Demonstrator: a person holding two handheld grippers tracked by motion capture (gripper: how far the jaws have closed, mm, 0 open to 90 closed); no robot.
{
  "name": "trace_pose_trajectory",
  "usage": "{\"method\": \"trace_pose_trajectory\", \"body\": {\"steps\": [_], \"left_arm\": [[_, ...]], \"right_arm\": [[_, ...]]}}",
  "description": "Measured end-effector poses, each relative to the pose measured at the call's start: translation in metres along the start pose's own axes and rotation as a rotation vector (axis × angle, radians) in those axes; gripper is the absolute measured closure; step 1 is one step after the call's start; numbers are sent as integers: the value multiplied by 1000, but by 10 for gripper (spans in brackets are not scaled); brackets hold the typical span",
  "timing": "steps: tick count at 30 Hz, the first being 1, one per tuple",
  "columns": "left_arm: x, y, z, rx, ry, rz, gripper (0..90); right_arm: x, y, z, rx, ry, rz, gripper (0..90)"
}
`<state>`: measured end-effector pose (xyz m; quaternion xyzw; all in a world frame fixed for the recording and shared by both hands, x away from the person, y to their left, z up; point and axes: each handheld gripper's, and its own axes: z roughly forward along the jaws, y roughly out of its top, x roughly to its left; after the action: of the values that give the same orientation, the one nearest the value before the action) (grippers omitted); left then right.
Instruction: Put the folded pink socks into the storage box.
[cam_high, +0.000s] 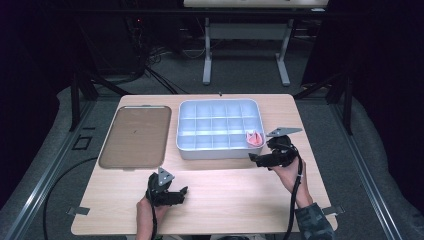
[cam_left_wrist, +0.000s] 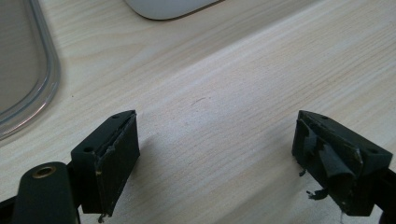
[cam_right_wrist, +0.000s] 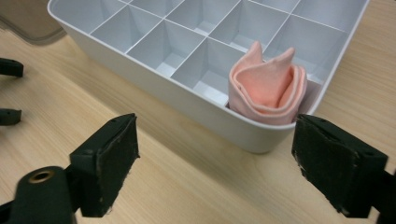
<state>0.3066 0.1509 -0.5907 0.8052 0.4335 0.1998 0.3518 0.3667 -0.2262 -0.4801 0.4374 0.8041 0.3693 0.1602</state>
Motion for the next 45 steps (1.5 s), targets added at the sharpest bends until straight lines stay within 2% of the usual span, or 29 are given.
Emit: {"method": "trace_pose_trajectory", "body": {"steps": [6, 11, 14, 18, 21, 23, 26, 30, 35, 39, 42, 45], "left_arm": [[0, 0, 0, 0, 1, 1, 148], [0, 0, 0, 0, 5, 5, 148], [-1, 0, 0, -1, 5, 5, 148], [-1, 0, 0, -2, 6, 5, 148], [-1, 0, 0, -2, 6, 5, 148], [-1, 0, 0, -2, 7, 5, 148], [-1, 0, 0, -2, 7, 5, 148], [-1, 0, 0, -4, 7, 4, 148], [-1, 0, 0, -2, 9, 10, 148], [-2, 0, 0, -4, 11, 8, 148], [-2, 0, -1, -3, 10, 8, 148], [-1, 0, 0, -2, 7, 8, 148]], "right_arm": [[9, -19, -14, -14, -10, -21, 77], [10, -33, -14, -16, -18, -11, 55], [9, -49, -12, -10, -22, -3, 42], [6, -62, -10, 4, -24, 9, 30], [4, -74, -7, 4, -22, 37, 14], [1, -84, -4, 29, -26, 36, 0], [-2, -97, 0, 32, -30, 52, 0], [-6, -110, 3, 51, -39, 68, 0], [-9, -121, 5, 45, -44, 87, 0], [-11, -129, 7, 48, -60, 86, 0], [-12, -135, 10, 43, -115, 87, 0], [-13, -137, 9, 31, -120, 100, 1]]}}
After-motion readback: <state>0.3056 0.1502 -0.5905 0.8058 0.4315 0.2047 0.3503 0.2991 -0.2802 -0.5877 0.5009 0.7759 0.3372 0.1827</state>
